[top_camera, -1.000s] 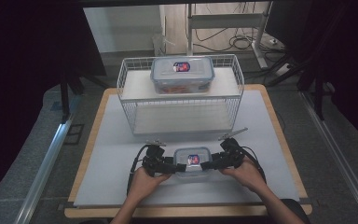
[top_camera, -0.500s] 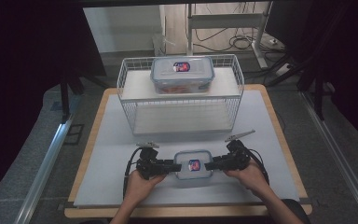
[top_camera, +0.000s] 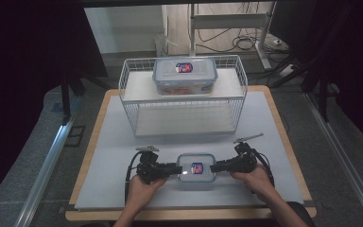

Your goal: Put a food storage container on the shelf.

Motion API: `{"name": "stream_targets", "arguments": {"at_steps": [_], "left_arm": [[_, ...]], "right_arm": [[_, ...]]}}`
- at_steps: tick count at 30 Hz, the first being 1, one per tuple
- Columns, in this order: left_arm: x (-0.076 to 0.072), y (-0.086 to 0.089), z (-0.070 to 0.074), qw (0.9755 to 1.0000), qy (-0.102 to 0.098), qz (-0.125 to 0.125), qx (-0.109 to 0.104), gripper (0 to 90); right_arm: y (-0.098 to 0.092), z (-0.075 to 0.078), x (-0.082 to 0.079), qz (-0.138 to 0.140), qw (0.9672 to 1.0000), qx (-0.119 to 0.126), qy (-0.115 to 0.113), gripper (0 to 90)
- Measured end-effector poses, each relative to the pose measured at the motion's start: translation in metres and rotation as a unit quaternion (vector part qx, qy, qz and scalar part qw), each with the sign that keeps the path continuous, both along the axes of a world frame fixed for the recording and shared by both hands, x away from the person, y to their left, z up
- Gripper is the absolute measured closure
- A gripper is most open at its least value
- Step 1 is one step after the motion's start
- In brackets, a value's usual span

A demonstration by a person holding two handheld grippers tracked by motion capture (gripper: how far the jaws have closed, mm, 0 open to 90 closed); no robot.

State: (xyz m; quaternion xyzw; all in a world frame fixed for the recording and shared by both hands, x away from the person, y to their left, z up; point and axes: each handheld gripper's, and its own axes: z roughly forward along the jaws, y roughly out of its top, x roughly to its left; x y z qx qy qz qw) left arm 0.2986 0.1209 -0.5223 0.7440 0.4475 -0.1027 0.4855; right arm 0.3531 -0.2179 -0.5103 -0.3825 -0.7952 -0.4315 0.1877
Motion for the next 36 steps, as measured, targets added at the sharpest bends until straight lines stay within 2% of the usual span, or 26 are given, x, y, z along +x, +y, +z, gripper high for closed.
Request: {"name": "stream_targets", "arguments": {"at_steps": [4, 6, 11, 14, 15, 23, 26, 29, 32, 36], "left_arm": [[0.002, -0.001, -0.002, 1.0, 0.008, -0.002, -0.002, 56.3], [0.004, 0.0, -0.003, 1.0, 0.006, -0.007, -0.003, 55.4], [0.011, 0.004, -0.009, 0.9993, 0.021, -0.012, -0.029, 48.3], [0.013, 0.005, -0.012, 0.9983, 0.03, -0.023, -0.044, 48.7], [0.013, 0.005, -0.012, 0.9979, 0.032, -0.025, -0.05, 51.7], [0.012, 0.006, -0.01, 0.9974, 0.045, -0.023, -0.051, 55.5], [0.012, 0.006, -0.009, 0.9976, 0.044, -0.024, -0.048, 56.1], [0.013, 0.005, -0.009, 0.9972, 0.045, -0.018, -0.056, 56.2], [0.015, 0.006, 0.0, 0.9973, 0.031, -0.013, -0.066, 56.7], [0.016, 0.009, 0.016, 0.9977, 0.011, -0.007, -0.067, 57.0]], "right_arm": [[0.001, 0.001, 0.0, -0.004, 1.0, 0.0, 0.002, 56.1], [0.001, 0.0, 0.001, -0.004, 1.0, 0.003, 0.004, 56.2], [0.001, 0.0, 0.001, -0.004, 1.0, 0.002, 0.0, 55.9], [0.002, 0.001, 0.001, -0.003, 1.0, -0.001, -0.004, 55.6], [0.001, 0.0, 0.001, -0.003, 1.0, -0.002, -0.003, 55.6], [0.002, 0.001, 0.001, -0.007, 1.0, 0.0, -0.004, 56.4], [0.001, 0.001, 0.0, -0.01, 0.9999, 0.007, -0.004, 57.2], [-0.001, 0.002, 0.001, -0.012, 0.9999, 0.01, -0.005, 57.5], [-0.004, 0.006, 0.001, -0.021, 0.9994, 0.025, -0.007, 58.1], [-0.004, 0.019, 0.001, -0.024, 0.9985, 0.043, -0.025, 58.5]]}}
